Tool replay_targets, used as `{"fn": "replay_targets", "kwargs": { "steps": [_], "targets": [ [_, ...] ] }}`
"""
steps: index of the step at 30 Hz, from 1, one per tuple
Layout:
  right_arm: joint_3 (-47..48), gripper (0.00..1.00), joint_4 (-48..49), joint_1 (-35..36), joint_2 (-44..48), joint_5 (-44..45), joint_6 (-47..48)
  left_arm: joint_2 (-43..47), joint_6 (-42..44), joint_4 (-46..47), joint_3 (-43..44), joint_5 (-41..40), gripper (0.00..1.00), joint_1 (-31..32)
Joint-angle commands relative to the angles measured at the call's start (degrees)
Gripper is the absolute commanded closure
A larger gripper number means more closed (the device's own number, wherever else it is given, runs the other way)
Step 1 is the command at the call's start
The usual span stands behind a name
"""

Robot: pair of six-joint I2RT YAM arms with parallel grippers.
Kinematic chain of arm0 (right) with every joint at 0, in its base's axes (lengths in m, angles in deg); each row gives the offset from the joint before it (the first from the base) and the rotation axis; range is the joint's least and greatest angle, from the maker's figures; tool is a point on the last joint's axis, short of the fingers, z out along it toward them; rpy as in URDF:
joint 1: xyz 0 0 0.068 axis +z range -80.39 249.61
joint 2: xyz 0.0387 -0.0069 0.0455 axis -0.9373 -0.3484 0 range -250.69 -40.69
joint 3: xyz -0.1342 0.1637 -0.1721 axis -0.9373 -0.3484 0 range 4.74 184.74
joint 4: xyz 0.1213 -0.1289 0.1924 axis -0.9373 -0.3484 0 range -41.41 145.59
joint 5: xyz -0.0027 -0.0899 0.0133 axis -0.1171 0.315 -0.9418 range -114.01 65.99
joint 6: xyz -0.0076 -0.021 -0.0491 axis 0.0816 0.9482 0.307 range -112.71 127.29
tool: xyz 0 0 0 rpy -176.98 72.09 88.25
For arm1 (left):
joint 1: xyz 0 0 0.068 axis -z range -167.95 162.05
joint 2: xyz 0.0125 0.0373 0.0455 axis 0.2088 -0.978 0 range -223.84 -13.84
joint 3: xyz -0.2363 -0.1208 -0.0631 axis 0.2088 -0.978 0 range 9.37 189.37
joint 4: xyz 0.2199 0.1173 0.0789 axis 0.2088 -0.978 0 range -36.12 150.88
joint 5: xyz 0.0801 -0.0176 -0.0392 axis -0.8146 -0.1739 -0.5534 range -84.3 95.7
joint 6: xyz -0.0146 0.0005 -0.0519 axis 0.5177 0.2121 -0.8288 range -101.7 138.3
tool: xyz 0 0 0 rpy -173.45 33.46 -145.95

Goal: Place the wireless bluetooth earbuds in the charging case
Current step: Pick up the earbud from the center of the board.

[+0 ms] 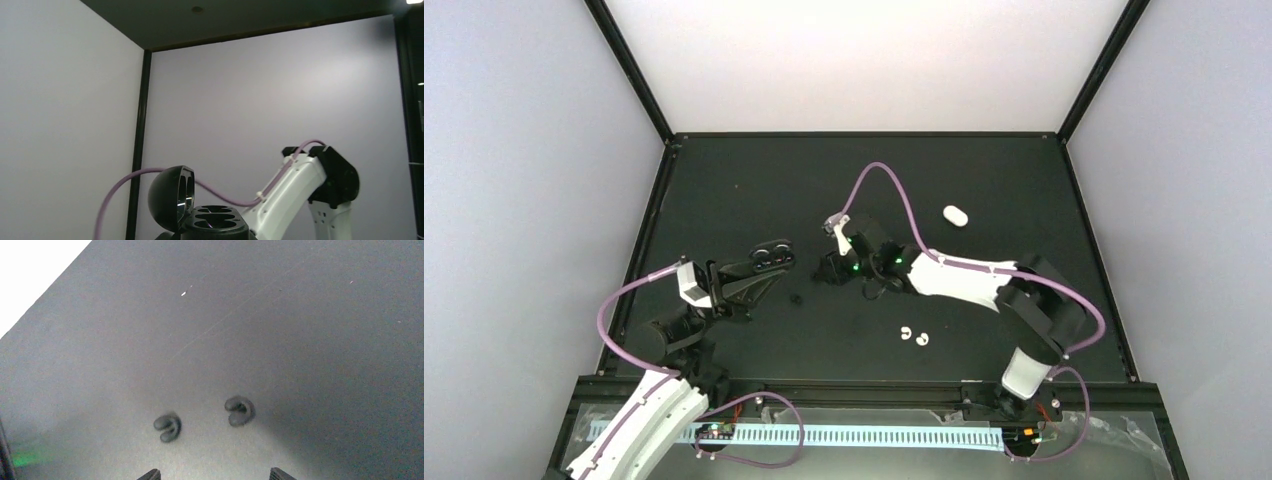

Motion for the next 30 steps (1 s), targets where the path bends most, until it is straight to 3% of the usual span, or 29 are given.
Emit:
{"fn": "replay_targets", "kwargs": {
  "steps": [1,12,30],
  "targets": [
    [5.6,0.48,1.3,-0.2,-6.8,0.8,-1.1,3.6,0.8,2.3,0.7,3.5,0.98,-0.5],
    [13.2,0.64,-1.2,-1.6,-17.4,6.0,-4.6,6.8,4.3,-4.0,1.5,4.2,0.98,-0.5],
    [17.7,0.72,-5.2,-2.0,-23.0,2.0,-2.6,6.4,4.8,-5.2,1.6,4.3,0.98,-0.5]
  ]
}}
